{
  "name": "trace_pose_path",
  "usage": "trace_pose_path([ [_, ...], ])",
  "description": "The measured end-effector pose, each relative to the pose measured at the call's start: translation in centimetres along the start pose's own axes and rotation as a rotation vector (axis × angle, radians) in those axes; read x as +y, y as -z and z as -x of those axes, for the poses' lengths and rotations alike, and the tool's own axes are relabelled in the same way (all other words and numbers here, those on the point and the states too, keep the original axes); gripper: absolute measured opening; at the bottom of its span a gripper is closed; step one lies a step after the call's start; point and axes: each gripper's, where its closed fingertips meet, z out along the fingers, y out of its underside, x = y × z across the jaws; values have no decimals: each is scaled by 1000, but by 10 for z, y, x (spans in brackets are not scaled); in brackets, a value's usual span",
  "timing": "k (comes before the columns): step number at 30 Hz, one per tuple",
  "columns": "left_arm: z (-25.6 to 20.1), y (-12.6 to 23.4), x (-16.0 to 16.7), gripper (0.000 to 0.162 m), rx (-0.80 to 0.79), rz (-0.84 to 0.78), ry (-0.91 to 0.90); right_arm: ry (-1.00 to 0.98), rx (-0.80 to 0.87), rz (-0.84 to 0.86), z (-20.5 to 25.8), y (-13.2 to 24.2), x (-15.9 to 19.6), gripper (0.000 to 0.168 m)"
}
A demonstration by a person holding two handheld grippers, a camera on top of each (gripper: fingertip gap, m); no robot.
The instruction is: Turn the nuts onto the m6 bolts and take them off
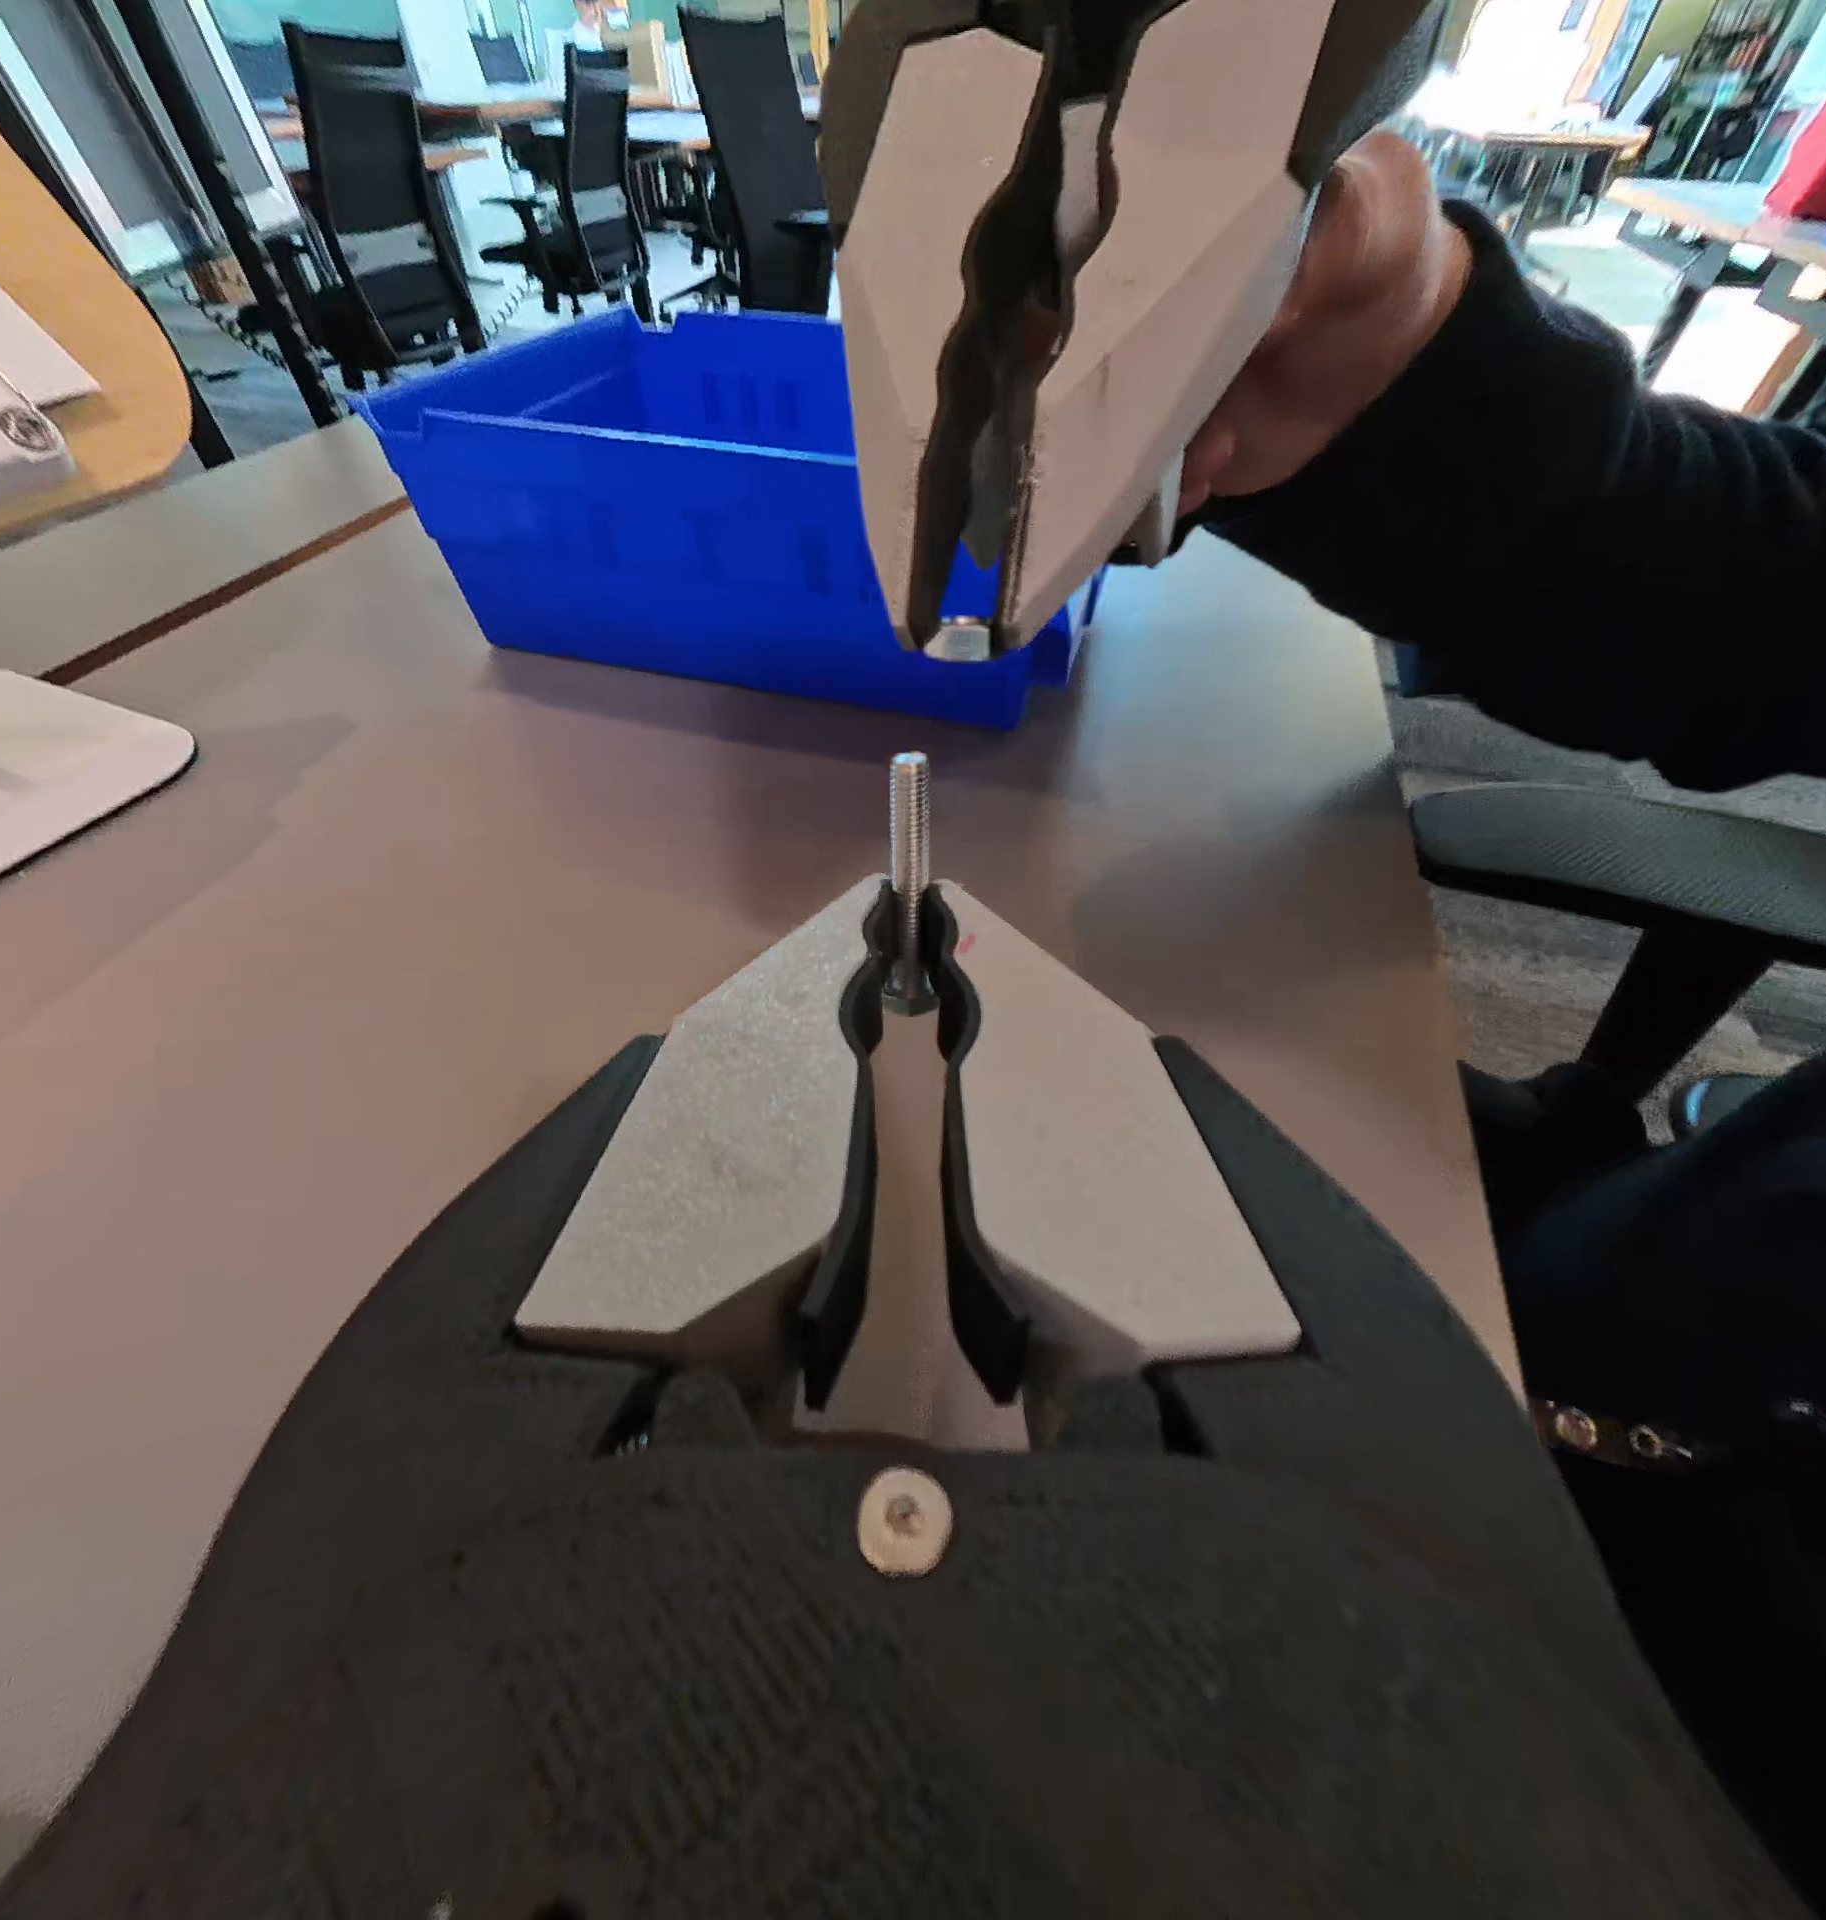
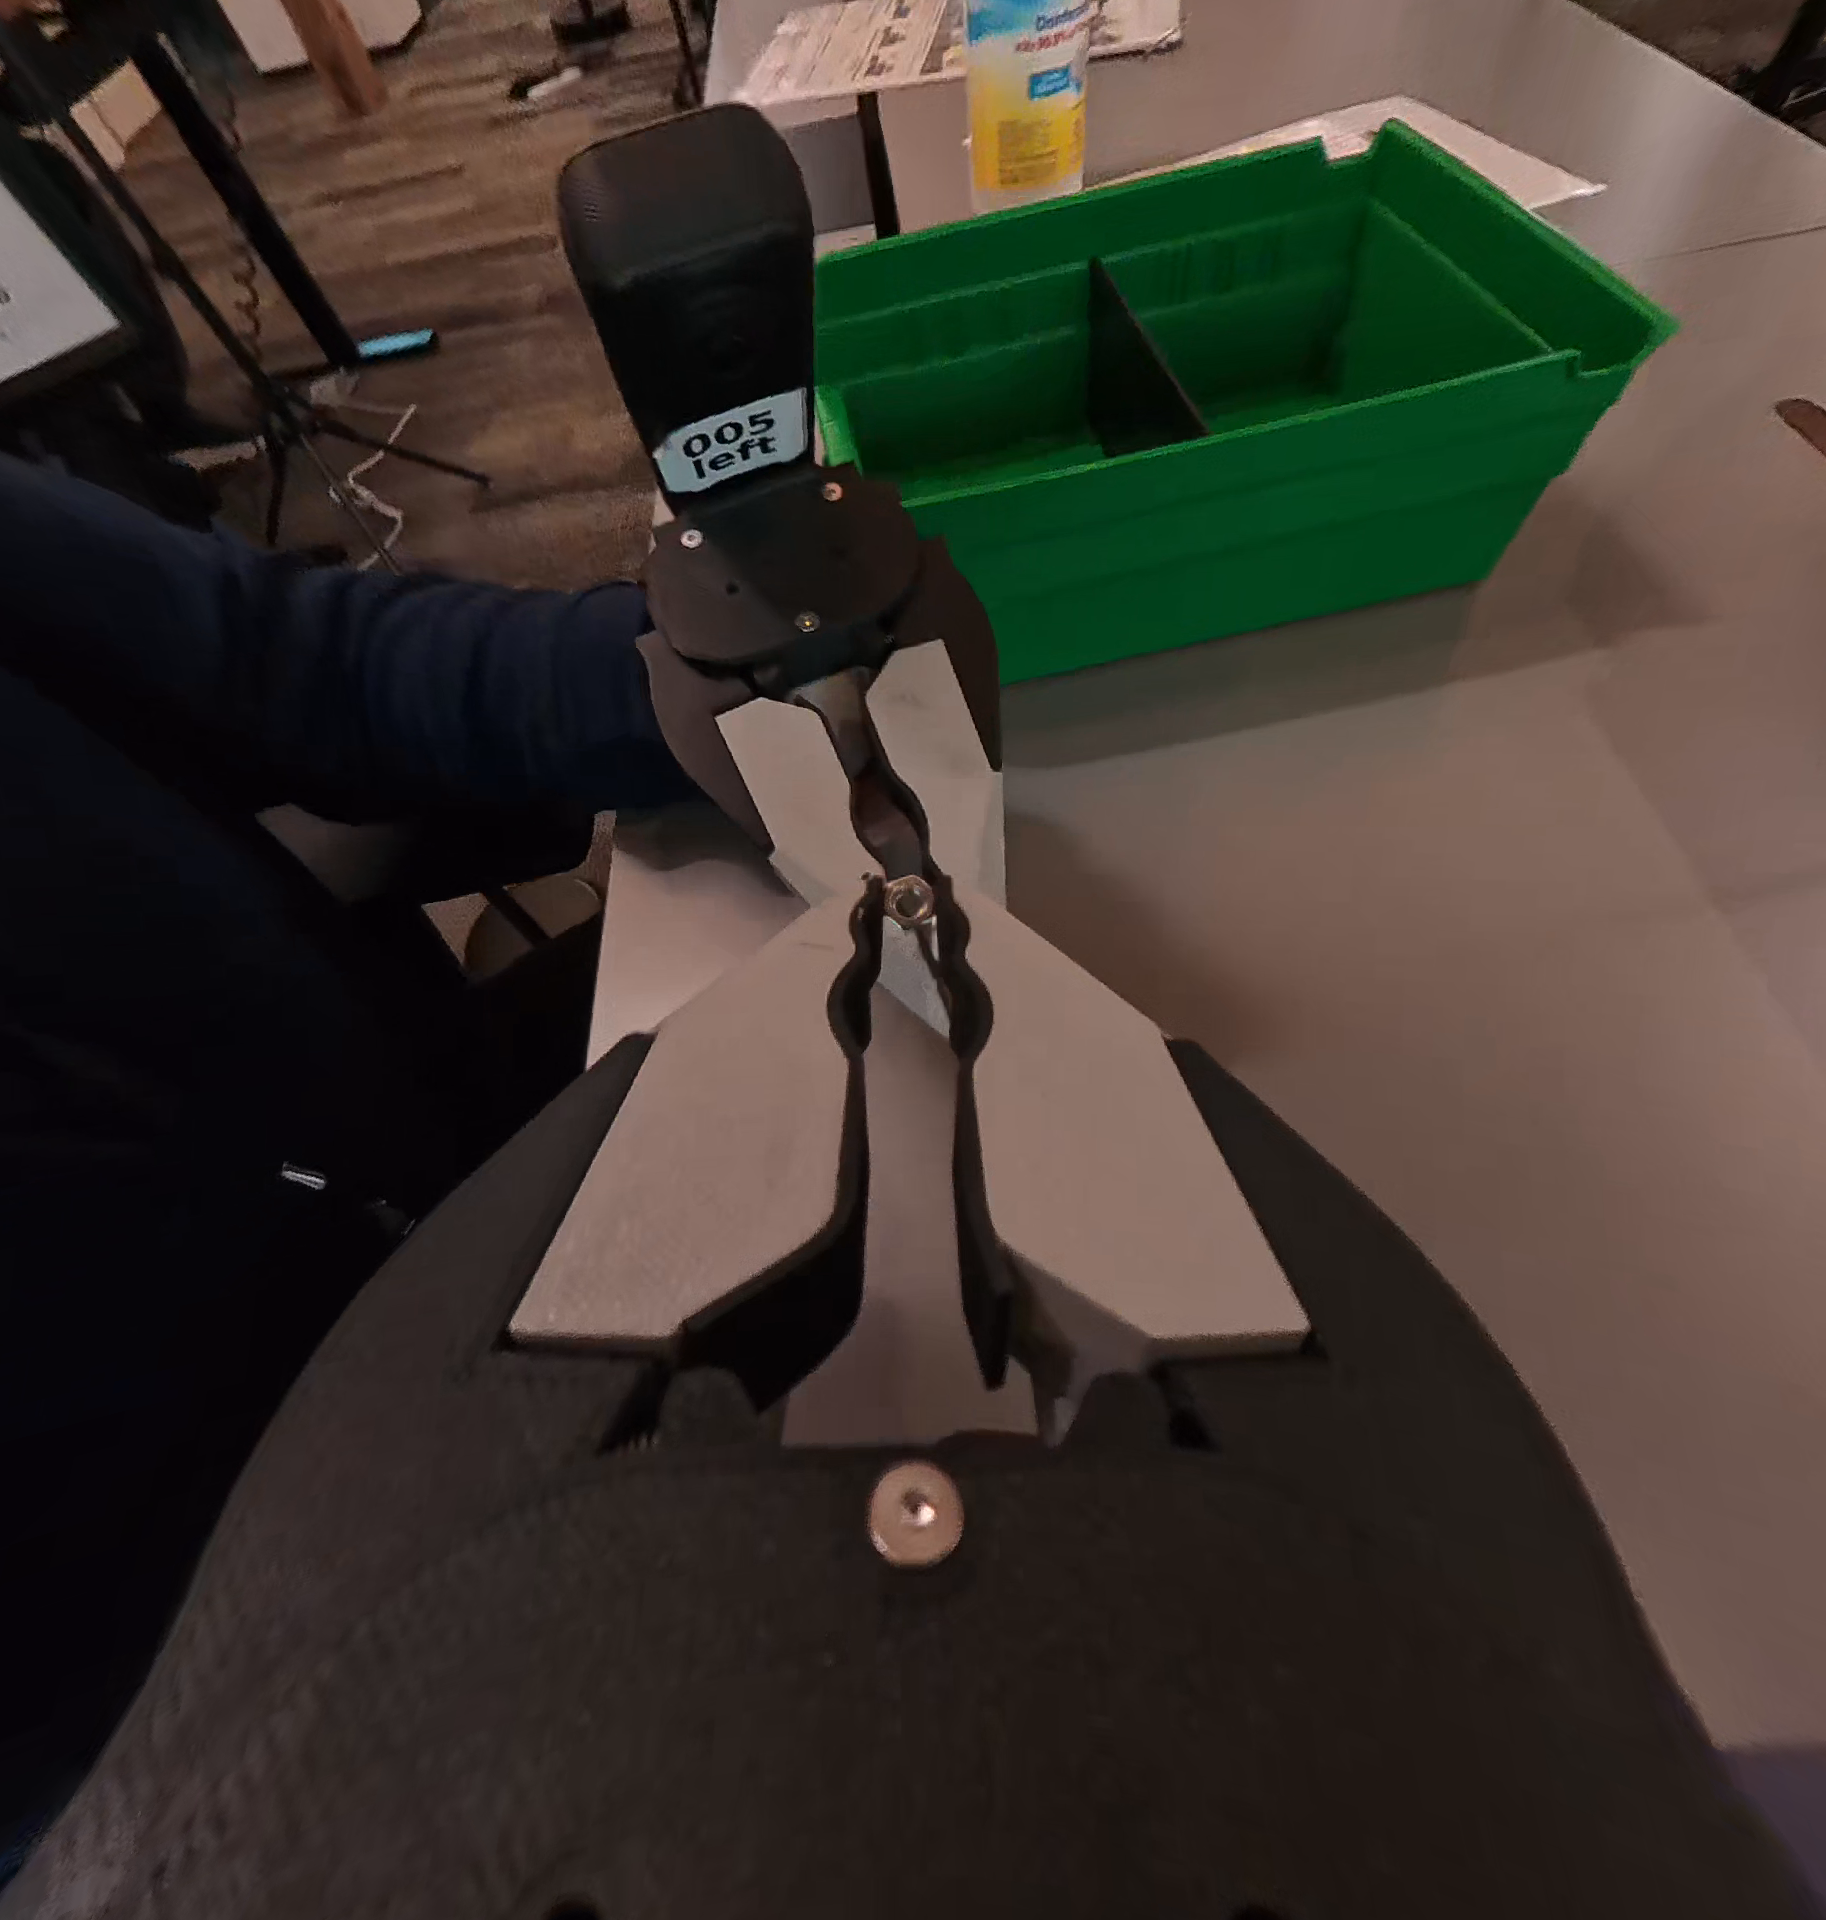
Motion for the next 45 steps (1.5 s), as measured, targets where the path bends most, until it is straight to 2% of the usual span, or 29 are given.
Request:
trace_pose_path([
  [1,-2,0,-2,2,9,-16,2,9,1,12,1,0,-3,7],
  [5,-11,-4,-2,2,62,-30,26,31,29,77,-3,-3,-1,7],
  [10,-10,-9,3,2,39,-17,2,25,30,118,-2,0,3,7],
  [16,-10,-8,-5,2,33,-78,7,23,35,199,-1,4,14,7],
  [45,-12,-10,-3,2,30,-60,-13,31,12,276,1,-3,21,7],
])
